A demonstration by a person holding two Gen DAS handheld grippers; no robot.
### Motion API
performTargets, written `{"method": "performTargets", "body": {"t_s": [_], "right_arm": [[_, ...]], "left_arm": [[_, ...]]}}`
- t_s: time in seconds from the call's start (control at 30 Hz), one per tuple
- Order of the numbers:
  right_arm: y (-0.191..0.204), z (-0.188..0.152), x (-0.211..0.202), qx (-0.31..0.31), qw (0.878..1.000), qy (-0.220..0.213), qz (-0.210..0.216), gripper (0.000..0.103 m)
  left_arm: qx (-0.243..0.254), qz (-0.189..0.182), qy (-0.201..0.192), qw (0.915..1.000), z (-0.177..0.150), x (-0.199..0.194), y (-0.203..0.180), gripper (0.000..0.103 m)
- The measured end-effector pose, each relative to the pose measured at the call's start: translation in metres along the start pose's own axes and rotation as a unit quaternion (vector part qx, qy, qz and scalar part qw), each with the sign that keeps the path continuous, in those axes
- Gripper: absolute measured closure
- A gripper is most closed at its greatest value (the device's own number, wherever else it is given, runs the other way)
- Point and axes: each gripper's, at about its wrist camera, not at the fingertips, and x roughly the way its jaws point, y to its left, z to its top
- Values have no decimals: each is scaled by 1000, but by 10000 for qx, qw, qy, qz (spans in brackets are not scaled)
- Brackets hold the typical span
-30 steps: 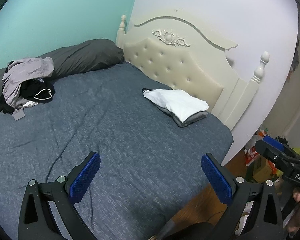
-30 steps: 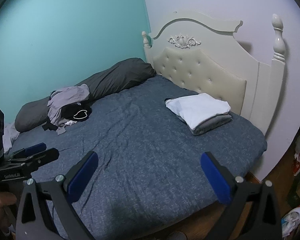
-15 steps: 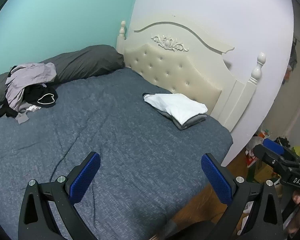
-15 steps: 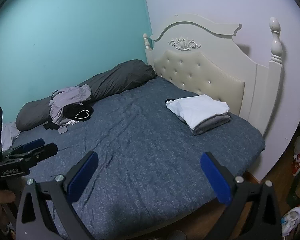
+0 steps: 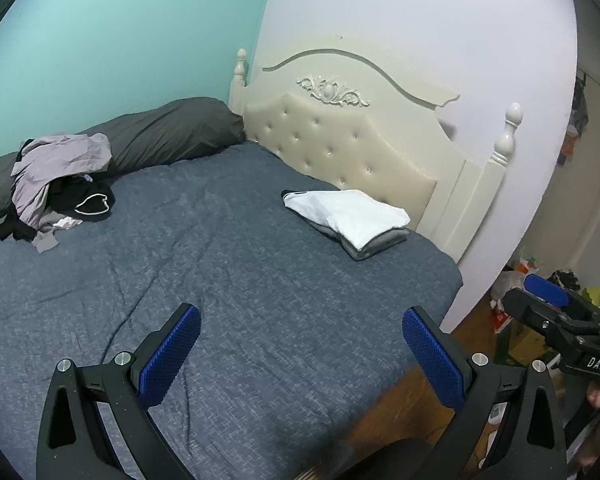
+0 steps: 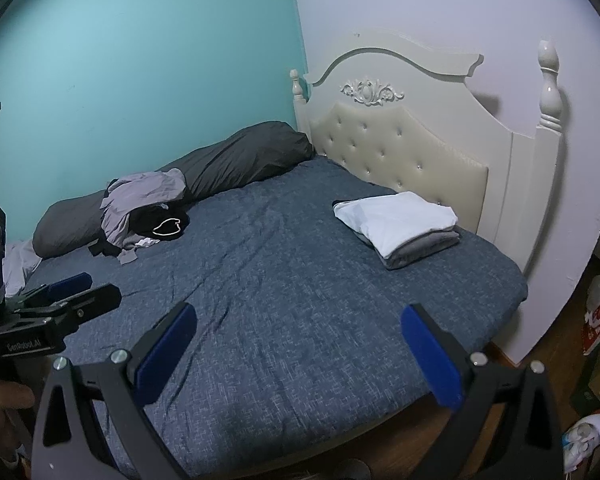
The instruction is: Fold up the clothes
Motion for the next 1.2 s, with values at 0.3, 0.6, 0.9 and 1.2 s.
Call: {"method": "performTargets", "body": {"t_s": [0.3, 0.6, 0.9, 1.2], "right_arm": [[-3, -5, -4, 19, 10000, 19, -57, 0], [-9, -9, -7, 57, 9999, 33, -90, 0], [-8, -13, -13, 57, 9999, -47, -134, 0], [-7, -16, -19, 46, 9998, -101, -153, 0]], "left_arm": [[54, 1, -46, 10000, -2, -6, -10, 0], [54, 40, -87, 9999, -5, -8, -14, 0], [112, -3, -185, 9998, -8, -13, -20, 0], [182, 4, -214, 9996, -8, -17, -27, 0]]}}
